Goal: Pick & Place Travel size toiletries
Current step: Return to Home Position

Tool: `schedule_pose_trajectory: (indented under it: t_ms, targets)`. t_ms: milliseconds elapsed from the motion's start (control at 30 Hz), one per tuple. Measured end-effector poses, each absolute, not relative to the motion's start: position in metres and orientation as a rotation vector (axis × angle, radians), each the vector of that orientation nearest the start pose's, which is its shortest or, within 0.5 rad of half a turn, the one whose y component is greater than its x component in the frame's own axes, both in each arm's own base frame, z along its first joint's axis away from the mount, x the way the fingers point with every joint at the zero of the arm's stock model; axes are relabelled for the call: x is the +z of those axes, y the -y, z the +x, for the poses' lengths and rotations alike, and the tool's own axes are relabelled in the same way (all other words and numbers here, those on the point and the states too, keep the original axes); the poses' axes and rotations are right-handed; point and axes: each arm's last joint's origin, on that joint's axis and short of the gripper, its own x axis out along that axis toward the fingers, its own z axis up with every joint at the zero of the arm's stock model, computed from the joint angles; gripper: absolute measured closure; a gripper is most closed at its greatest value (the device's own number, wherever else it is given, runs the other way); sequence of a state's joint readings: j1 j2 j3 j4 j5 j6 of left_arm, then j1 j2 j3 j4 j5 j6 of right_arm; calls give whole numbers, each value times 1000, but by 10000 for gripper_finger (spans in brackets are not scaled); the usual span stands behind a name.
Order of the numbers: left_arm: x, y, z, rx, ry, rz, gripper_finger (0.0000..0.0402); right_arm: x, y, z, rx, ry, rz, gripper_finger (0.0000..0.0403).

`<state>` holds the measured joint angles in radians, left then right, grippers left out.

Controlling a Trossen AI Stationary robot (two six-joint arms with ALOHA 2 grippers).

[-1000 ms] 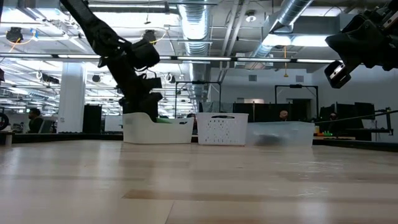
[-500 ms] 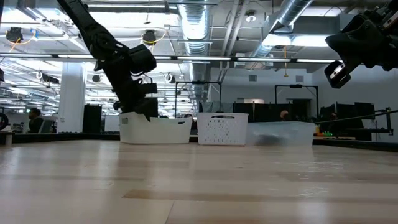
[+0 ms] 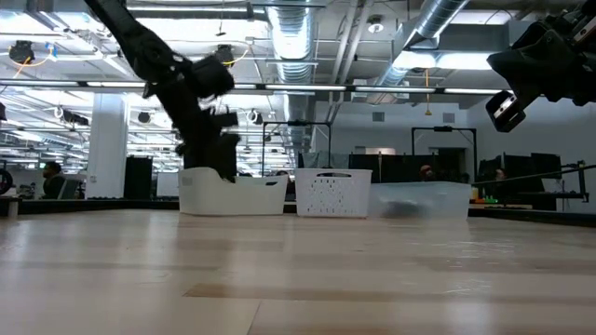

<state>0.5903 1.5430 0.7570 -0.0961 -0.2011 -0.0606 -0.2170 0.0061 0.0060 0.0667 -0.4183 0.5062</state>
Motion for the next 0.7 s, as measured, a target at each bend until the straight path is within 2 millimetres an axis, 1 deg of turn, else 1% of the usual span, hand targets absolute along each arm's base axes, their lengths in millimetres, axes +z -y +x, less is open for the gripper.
schedule_pose_trajectory:
  t_ms: [67,133,200,267,333,433,500,533,567,633,700]
  targets:
    - [181,-166,237,768,-790,-217,149,171,9,95,213,11,483,398]
    - [205,-163,234,772,-703,-201,154,171,9,95,213,11,483,398]
    - [233,-158,226,777,-593,-179,162,171,9,95,213,11,484,398]
    - [263,-149,213,786,-467,-153,177,171,9,95,213,11,483,398]
    - [291,-138,196,815,-339,-123,204,171,9,95,213,11,483,398]
    - [321,-119,164,872,-135,-58,271,171,9,95,213,11,483,398]
    - [329,-104,142,881,-38,-8,328,171,9,95,213,11,483,398]
    - [330,-97,131,876,6,19,360,171,9,95,213,11,484,398]
    - [329,-91,121,864,42,40,380,171,9,95,213,11,484,398]
    - [320,-79,105,849,94,61,390,171,9,95,213,11,484,398]
    - [307,-70,92,844,133,59,394,171,9,95,213,11,483,398]
